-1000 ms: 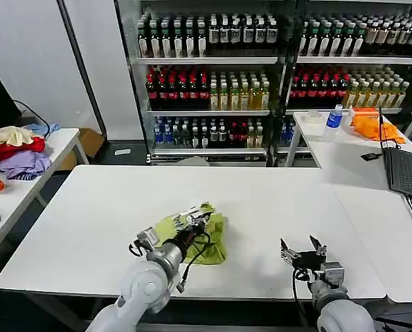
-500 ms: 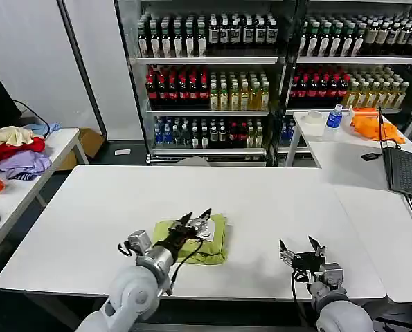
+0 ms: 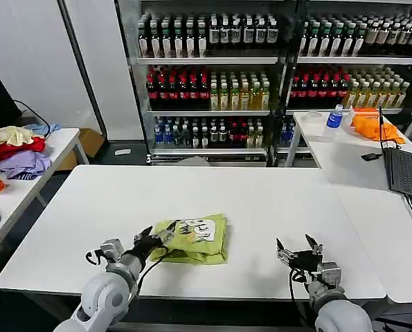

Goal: Fold and organize the clothes.

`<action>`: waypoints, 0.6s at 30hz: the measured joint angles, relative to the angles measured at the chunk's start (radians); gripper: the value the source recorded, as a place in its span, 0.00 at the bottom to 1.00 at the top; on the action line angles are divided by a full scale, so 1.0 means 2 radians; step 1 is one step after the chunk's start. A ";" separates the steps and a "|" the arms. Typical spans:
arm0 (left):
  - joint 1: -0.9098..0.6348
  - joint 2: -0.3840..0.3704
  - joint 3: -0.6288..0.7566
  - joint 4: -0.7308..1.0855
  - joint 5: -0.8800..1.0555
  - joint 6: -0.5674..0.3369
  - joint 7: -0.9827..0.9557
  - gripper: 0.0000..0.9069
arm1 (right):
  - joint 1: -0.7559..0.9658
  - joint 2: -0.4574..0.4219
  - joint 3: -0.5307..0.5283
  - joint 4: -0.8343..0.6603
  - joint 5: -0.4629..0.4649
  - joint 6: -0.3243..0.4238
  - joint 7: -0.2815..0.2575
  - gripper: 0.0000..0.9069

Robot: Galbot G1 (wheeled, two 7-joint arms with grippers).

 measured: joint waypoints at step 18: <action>-0.007 -0.002 -0.006 0.034 -0.065 0.046 0.033 1.00 | -0.001 -0.006 0.005 0.009 0.000 0.000 0.000 1.00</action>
